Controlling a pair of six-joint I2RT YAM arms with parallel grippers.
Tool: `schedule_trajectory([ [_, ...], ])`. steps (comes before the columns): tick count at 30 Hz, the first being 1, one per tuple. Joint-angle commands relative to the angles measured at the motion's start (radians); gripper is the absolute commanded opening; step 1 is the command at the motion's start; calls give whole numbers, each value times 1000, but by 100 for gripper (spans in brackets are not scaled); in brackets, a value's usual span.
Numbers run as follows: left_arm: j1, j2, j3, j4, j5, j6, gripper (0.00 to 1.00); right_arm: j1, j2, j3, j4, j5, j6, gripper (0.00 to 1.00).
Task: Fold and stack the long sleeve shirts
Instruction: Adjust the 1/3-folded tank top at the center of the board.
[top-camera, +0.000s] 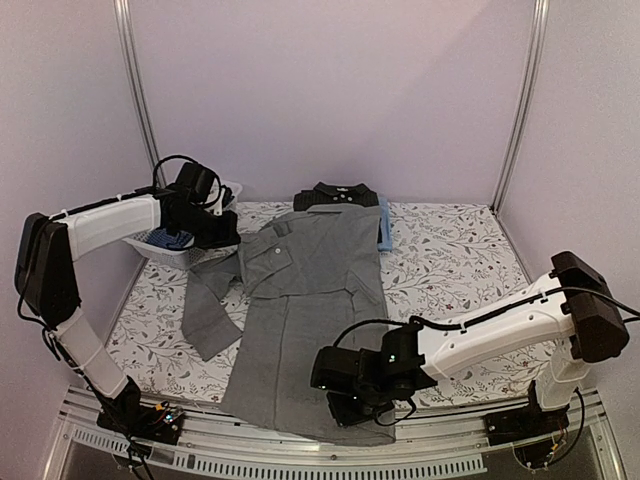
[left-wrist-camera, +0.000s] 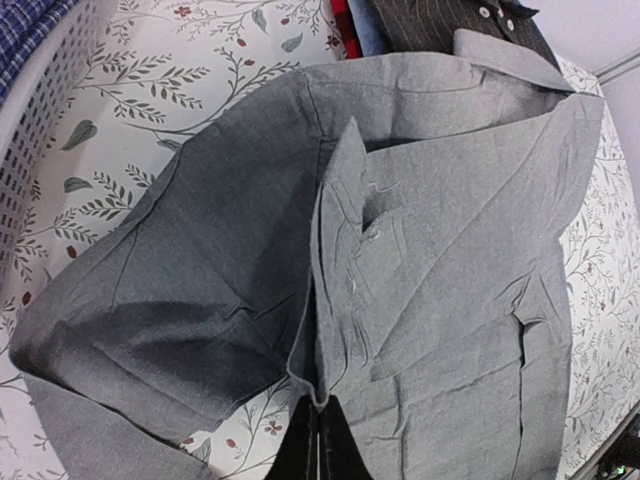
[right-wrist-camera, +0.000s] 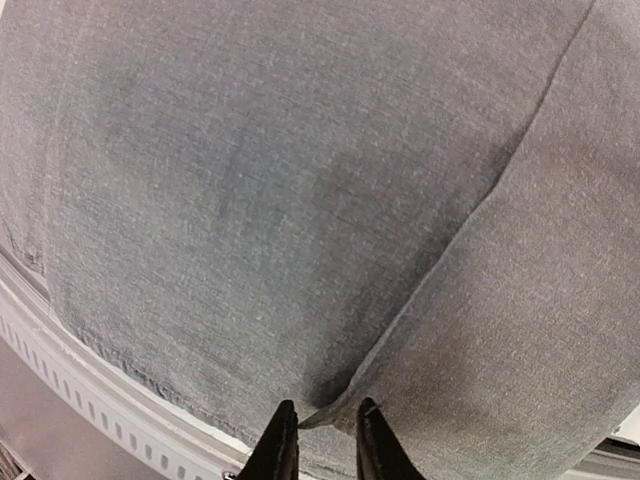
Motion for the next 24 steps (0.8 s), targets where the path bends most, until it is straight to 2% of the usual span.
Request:
schedule_trajectory([
  [1, -12, 9, 23, -10, 1, 11, 0, 16, 14, 28, -33, -13, -4, 13],
  [6, -12, 10, 25, -10, 1, 10, 0, 16, 8, 38, -45, -13, -13, 0],
  [16, -12, 10, 25, -11, 1, 12, 0, 51, -1, 92, -58, -54, -62, 0],
  [24, -16, 7, 30, -13, 3, 10, 0, 63, 15, 34, 2, -124, -70, 0],
])
